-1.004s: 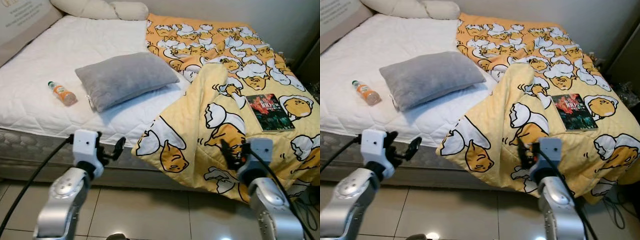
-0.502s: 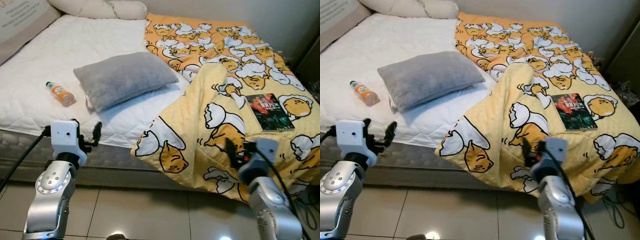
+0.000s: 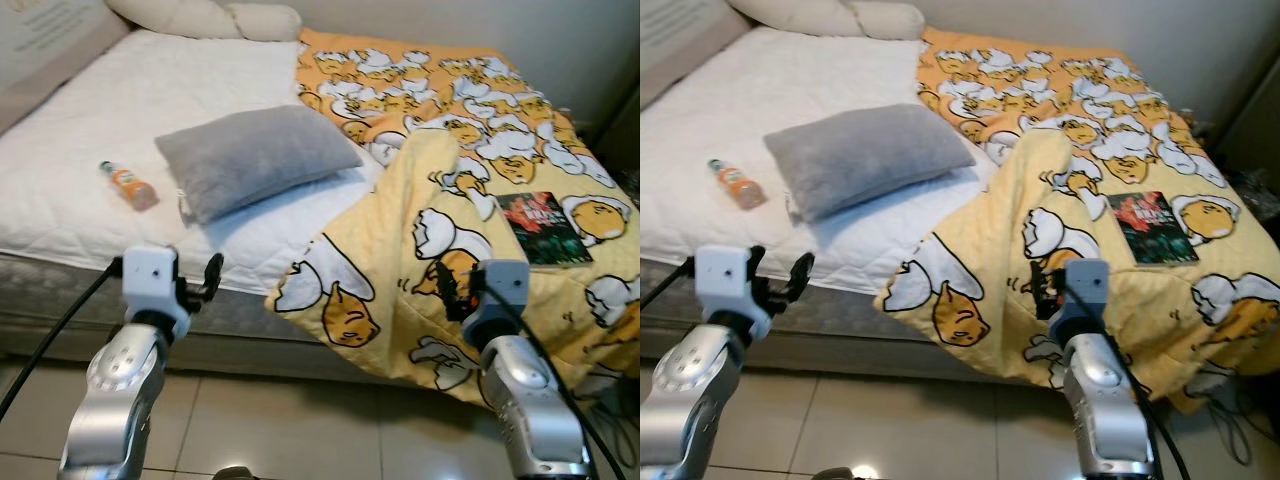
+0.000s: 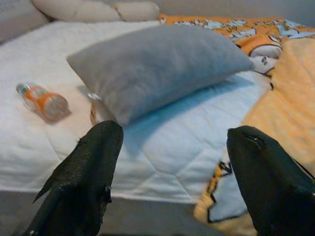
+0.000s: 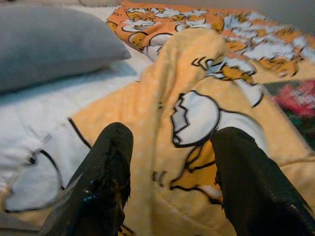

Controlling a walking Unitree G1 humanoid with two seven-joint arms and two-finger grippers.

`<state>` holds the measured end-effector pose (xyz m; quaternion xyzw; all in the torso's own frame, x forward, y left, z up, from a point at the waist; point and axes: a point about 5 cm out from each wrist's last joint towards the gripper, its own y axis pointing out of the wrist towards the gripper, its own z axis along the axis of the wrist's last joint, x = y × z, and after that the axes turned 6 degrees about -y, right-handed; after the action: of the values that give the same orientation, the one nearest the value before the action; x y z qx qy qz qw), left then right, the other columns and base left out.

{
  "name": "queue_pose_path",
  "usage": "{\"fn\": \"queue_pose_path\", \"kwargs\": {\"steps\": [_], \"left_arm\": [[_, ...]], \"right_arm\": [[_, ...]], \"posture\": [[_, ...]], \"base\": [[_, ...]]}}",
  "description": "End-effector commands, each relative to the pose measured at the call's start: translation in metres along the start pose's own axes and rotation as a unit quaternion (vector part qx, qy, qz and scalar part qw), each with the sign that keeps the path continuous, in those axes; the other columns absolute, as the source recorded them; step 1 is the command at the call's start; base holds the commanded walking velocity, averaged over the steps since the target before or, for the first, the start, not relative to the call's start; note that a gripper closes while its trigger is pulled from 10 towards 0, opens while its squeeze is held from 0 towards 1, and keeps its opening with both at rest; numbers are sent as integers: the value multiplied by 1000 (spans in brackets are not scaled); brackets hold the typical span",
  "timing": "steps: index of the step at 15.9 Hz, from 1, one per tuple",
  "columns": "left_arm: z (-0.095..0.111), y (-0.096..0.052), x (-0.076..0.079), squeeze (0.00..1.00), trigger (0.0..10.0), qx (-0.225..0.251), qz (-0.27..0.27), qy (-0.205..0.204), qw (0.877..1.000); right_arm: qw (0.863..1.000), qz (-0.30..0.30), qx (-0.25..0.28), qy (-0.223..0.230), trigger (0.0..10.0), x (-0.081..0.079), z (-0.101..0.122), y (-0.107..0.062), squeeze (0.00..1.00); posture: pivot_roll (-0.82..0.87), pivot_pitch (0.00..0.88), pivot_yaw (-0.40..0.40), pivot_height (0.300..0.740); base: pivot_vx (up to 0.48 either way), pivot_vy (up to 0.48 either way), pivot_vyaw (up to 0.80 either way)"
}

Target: Clean up the room

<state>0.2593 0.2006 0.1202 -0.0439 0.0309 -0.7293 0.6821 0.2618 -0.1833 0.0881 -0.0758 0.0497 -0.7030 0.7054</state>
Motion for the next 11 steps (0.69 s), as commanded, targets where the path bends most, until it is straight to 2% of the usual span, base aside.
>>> {"fn": "queue_pose_path", "kwargs": {"steps": [1, 2, 4, 6, 9, 11], "left_arm": [[-1, 2, 1, 0, 10000, -10, 5, 7, 1000], [0, 3, -1, 0, 10000, -12, 7, 9, 1000], [3, 7, -5, 0, 10000, -8, 19, 7, 1000], [6, 11, -3, 0, 10000, -5, 16, 12, 1000], [3, 12, -1, 0, 10000, -10, 17, 7, 1000], [1, 11, 3, 0, 10000, -12, 19, -3, 1000]], "right_arm": [[999, -1, -4, 39, 10000, 4, 0, 1, 0], [999, 0, -2, 53, 10000, 3, 0, 1, 0], [999, 0, 7, 35, 10000, -2, 3, 7, 0], [998, 25, 15, 55, 10000, -7, 9, 11, 0], [999, 27, 3, 37, 10000, -4, 8, 12, 0], [998, 29, 7, 55, 10000, -4, 10, 11, 0]], "posture": [[89, 0, -36, 740], [94, 0, -35, 740], [92, 0, -32, 740], [93, 0, -32, 740], [80, 0, -35, 740], [82, 0, -43, 740]], "base": [[0, 315, 0], [0, 315, 0], [0, 313, 0], [0, 315, 0], [0, 305, 0], [0, 296, 0]]}}
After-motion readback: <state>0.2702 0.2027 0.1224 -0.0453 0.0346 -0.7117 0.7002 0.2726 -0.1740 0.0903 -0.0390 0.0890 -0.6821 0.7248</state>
